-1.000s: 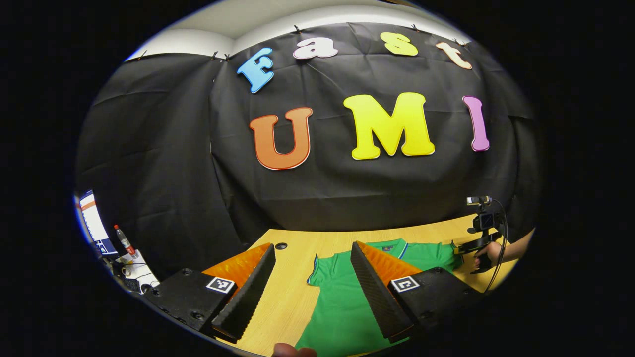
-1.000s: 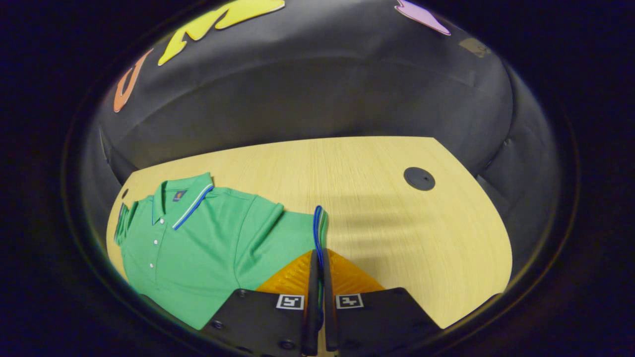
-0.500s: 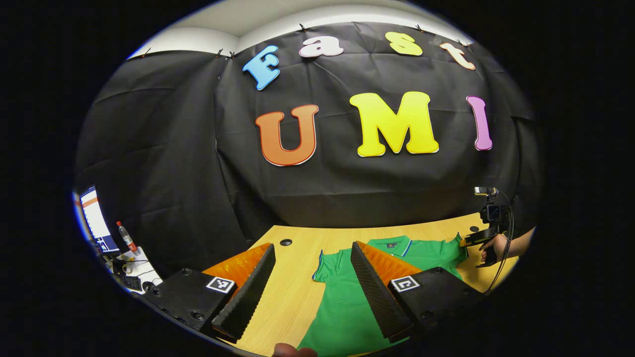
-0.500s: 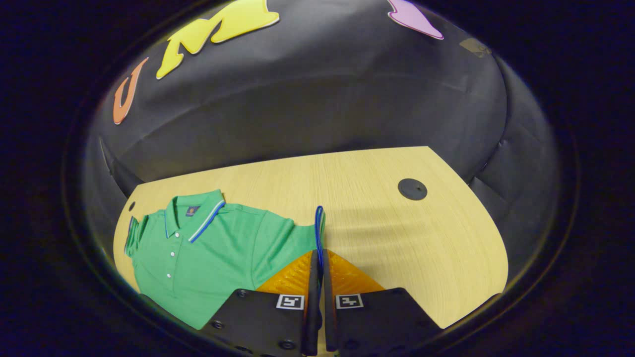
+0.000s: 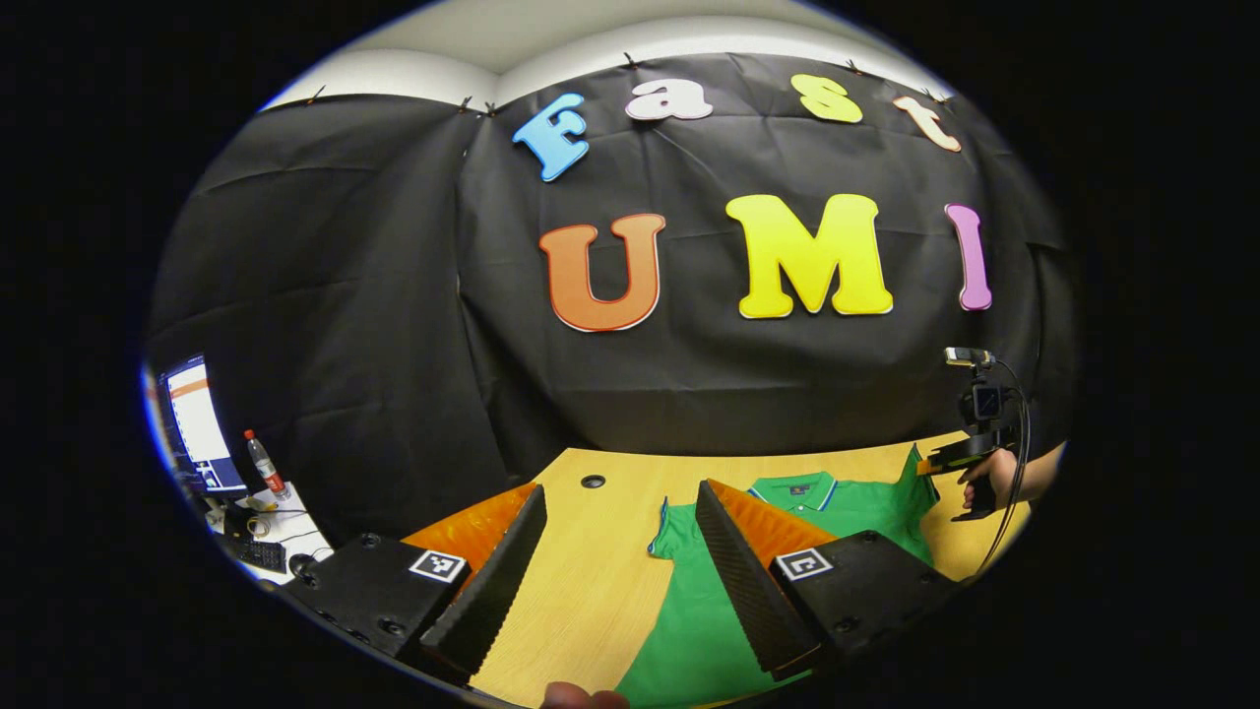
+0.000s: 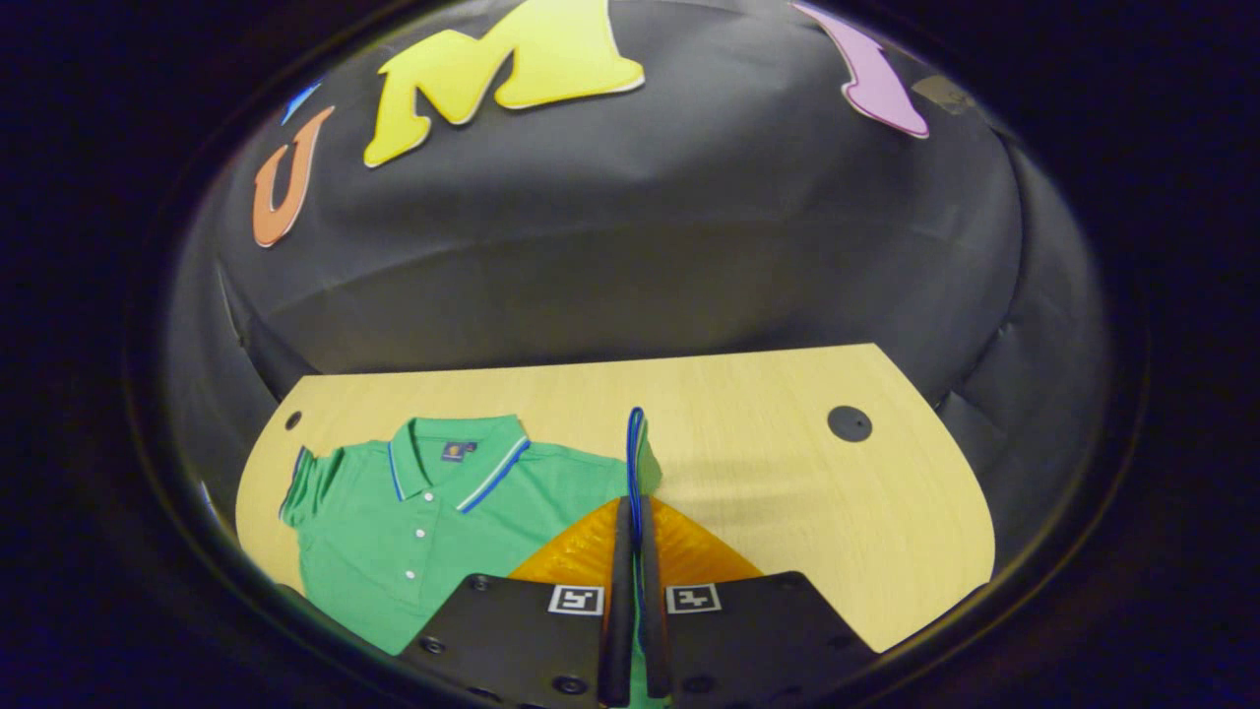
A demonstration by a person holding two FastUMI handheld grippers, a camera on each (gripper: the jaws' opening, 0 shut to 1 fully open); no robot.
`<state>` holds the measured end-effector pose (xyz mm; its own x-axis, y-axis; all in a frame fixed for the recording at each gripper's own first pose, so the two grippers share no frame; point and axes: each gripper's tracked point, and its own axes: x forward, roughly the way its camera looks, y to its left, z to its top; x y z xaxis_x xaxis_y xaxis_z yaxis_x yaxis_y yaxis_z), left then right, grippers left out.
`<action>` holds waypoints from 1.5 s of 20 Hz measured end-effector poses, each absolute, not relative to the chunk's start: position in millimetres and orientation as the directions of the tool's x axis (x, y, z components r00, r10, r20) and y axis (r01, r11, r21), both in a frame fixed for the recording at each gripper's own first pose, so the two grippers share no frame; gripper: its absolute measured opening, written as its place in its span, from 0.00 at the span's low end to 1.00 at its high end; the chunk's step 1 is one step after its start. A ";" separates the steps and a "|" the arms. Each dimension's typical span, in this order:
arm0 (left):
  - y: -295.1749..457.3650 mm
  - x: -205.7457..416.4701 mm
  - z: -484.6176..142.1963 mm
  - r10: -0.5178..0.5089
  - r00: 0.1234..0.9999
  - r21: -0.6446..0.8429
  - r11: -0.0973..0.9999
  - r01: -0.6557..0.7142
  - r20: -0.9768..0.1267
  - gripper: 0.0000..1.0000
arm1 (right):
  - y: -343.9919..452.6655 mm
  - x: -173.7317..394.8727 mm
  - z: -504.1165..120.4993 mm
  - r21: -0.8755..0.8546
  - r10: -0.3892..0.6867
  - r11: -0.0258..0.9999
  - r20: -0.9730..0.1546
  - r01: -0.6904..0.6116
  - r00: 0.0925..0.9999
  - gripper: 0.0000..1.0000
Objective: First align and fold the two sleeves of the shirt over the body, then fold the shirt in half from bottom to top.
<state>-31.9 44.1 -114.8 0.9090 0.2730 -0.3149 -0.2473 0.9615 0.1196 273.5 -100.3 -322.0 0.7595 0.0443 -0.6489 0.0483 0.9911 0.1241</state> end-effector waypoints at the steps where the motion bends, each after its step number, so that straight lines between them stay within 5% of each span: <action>1: 50.2 -35.6 -115.1 0.284 0.906 0.121 0.958 -0.259 -0.315 0.98 | -89.6 274.3 -318.8 0.121 0.052 0.992 -0.645 0.035 0.763 0.08; 15: 116.4 -79.8 -127.2 0.378 0.856 0.094 0.924 -0.370 -0.353 0.98 | 23.3 273.0 -327.0 0.153 0.157 0.986 -0.668 -0.072 0.727 0.05; 18: 120.8 -79.9 -130.4 0.367 0.855 0.087 0.929 -0.361 -0.367 0.98 | 22.0 269.0 -324.5 0.139 0.144 0.988 -0.670 -0.068 0.728 0.40; 24: 116.8 -62.2 -132.8 0.276 0.881 0.023 0.957 -0.290 -0.384 0.98 | -2.4 244.0 -295.5 0.085 0.069 0.996 -0.628 -0.020 0.775 0.84; 26: 112.2 -52.0 -133.0 0.224 0.897 -0.004 0.970 -0.244 -0.381 0.98 | -8.7 225.8 -278.8 0.053 0.049 0.998 -0.597 -0.022 0.801 0.77; 27: 109.7 -46.2 -135.5 0.203 0.902 -0.010 0.975 -0.224 -0.382 0.98 | -11.4 215.6 -268.5 0.021 0.037 0.999 -0.577 -0.031 0.816 0.90; 30: 100.2 -28.2 -145.6 0.126 0.915 -0.027 0.989 -0.148 -0.384 0.99 | -12.7 176.7 -228.6 -0.060 0.030 0.996 -0.502 -0.070 0.864 0.90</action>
